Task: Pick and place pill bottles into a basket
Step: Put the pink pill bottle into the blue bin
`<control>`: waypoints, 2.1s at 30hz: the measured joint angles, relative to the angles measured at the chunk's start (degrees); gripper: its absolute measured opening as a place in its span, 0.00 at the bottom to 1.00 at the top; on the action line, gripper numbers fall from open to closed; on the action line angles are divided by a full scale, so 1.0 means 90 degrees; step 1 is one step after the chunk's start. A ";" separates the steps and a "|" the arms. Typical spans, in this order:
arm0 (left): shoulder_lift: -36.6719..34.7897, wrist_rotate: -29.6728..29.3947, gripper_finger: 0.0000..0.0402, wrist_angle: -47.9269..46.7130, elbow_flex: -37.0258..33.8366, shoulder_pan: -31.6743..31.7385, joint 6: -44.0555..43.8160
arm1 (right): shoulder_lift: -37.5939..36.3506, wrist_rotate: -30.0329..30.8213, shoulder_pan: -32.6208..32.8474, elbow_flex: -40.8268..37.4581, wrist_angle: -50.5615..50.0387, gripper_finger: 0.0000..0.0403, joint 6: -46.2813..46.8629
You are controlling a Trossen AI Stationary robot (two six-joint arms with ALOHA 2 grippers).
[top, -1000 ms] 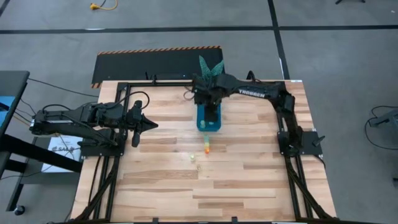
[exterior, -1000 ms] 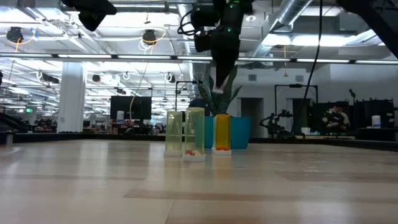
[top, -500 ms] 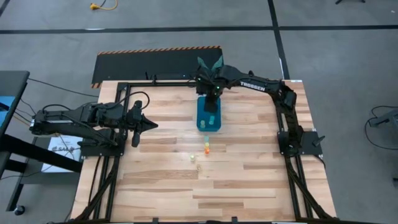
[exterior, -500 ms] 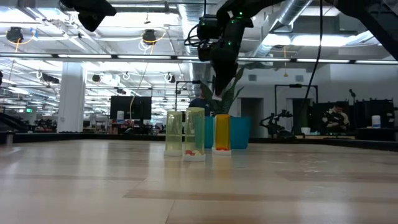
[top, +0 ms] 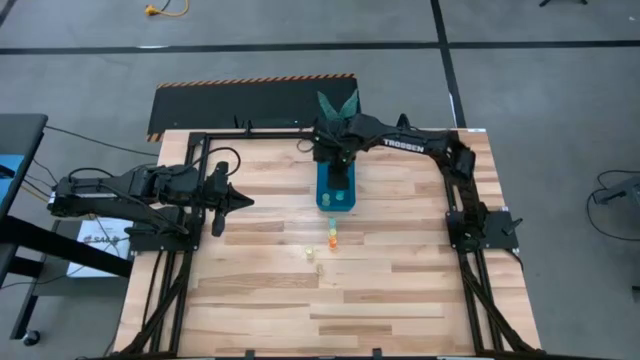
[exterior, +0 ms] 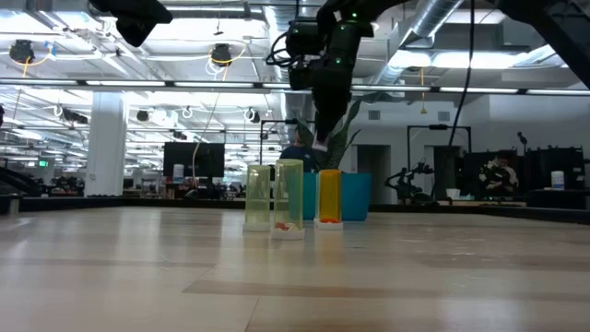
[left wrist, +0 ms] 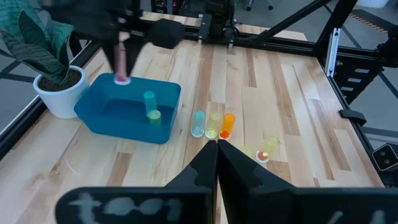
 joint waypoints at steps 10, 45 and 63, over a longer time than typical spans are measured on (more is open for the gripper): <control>0.0000 0.0000 0.00 0.0000 0.0000 0.0002 -0.0002 | 0.0000 -0.0005 0.0552 -0.0002 -0.0547 0.22 0.0148; 0.0000 0.0000 0.00 0.0005 0.0000 0.0002 -0.0004 | 0.0000 -0.0032 0.0884 -0.1273 0.0402 0.22 0.0333; 0.0000 0.0000 0.00 0.0005 0.0000 0.0001 -0.0004 | 0.0000 -0.0178 0.0881 -0.1268 0.0561 0.22 0.0290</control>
